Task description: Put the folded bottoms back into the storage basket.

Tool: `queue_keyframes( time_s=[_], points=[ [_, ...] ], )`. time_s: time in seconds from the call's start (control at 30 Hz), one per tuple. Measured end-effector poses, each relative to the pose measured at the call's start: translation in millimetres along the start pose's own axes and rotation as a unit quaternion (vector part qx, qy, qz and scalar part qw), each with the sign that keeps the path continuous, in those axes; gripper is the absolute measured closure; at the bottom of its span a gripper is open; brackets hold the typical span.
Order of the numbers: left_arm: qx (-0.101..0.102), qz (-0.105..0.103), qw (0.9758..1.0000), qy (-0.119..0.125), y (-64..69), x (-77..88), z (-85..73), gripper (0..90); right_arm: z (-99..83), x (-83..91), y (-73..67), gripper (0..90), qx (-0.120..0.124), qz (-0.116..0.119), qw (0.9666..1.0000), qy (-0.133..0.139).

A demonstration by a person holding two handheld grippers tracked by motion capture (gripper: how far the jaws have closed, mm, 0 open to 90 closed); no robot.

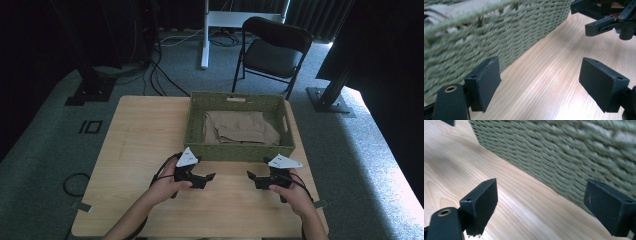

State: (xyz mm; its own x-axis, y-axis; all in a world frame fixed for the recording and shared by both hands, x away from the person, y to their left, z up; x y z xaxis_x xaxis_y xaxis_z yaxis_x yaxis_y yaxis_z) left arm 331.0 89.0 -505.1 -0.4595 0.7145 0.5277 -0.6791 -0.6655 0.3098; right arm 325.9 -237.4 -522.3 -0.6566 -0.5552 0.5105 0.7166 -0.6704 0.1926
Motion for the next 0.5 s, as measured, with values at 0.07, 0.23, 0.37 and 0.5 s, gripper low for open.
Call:
queue_keyframes(
  time_s=[0.07,0.23,0.37,0.5],
  points=[
    [0.002,0.008,1.0000,-0.005,-3.9,0.6,-5.3,18.6,-5.3,-0.3,0.7,11.9,-0.004,-0.002,1.0000,-0.005],
    [0.008,0.029,0.9994,-0.015,-16.1,4.3,-17.8,18.6,-17.8,-0.8,1.4,11.9,-0.009,-0.008,0.9996,-0.024],
    [0.014,0.043,0.9989,-0.017,-23.5,8.0,-25.3,18.6,-25.8,-0.4,2.0,11.9,-0.015,-0.015,0.9993,-0.032],
    [0.028,0.049,0.9983,-0.015,-31.3,13.8,-31.4,18.6,-33.2,0.8,2.0,11.9,-0.016,-0.026,0.9986,-0.043]
  ],
)
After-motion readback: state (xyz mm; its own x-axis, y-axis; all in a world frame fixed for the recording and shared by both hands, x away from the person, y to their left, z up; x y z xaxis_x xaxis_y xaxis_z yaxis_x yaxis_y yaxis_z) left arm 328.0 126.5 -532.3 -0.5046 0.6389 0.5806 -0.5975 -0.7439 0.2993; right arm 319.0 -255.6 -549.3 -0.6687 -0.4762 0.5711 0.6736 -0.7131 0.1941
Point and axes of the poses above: each handheld gripper's, and its own axes: x roughly backward along the jaws, z roughly out of its top, y roughly to its right, the point moved 1 cm from there along -x, roughly forward along the jaws, and after that the axes turned 15 degrees about x, right-handed, at the moved point
